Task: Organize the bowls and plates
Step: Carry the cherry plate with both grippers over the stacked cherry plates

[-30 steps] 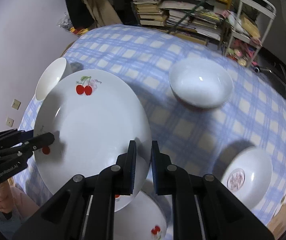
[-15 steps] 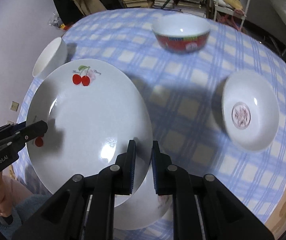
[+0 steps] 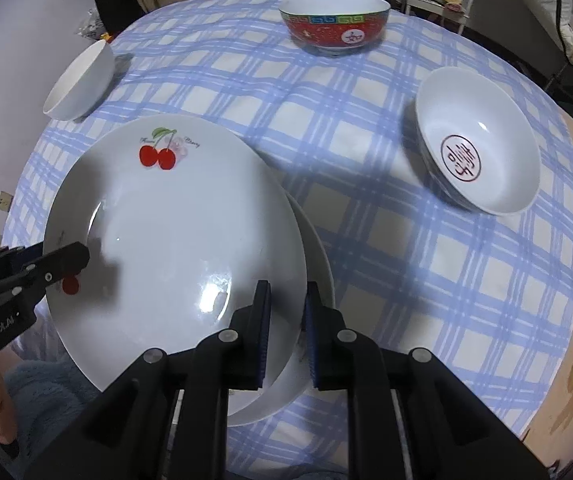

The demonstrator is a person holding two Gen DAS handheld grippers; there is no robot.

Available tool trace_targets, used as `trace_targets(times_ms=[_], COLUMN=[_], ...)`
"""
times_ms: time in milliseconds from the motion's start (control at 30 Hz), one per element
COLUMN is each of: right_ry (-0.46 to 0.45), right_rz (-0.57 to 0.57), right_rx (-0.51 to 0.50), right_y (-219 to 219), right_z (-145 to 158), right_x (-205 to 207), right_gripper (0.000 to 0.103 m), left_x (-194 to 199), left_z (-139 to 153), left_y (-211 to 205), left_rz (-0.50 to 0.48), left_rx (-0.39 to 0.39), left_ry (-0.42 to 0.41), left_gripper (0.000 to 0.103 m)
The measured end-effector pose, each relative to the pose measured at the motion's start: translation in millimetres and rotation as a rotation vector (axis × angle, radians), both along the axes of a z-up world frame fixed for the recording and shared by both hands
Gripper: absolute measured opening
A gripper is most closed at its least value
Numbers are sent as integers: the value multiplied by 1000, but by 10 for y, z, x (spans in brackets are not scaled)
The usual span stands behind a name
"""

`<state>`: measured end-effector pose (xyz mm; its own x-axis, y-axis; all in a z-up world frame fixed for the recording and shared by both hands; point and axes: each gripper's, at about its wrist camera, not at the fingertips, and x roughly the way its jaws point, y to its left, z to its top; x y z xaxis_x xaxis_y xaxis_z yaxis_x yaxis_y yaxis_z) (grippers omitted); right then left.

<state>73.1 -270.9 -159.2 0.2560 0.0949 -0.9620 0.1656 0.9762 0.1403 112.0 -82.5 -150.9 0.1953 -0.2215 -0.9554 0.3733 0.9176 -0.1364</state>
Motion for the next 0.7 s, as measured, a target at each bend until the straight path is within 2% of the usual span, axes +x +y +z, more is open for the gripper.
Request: trace_targets(times_ms=[467, 700], right_ry=[17, 17], right_rz=[-29, -12], right_rx=[-58, -121], right_y=[28, 93], right_z=[9, 25], right_x=[-116, -137], right_gripper=[17, 18], left_x=[-153, -154], left_z=[-40, -103], left_y=[-63, -71], left_rz=[-25, -25], left_rx=[38, 35], left_ry=[-22, 6], left_gripper=[25, 25])
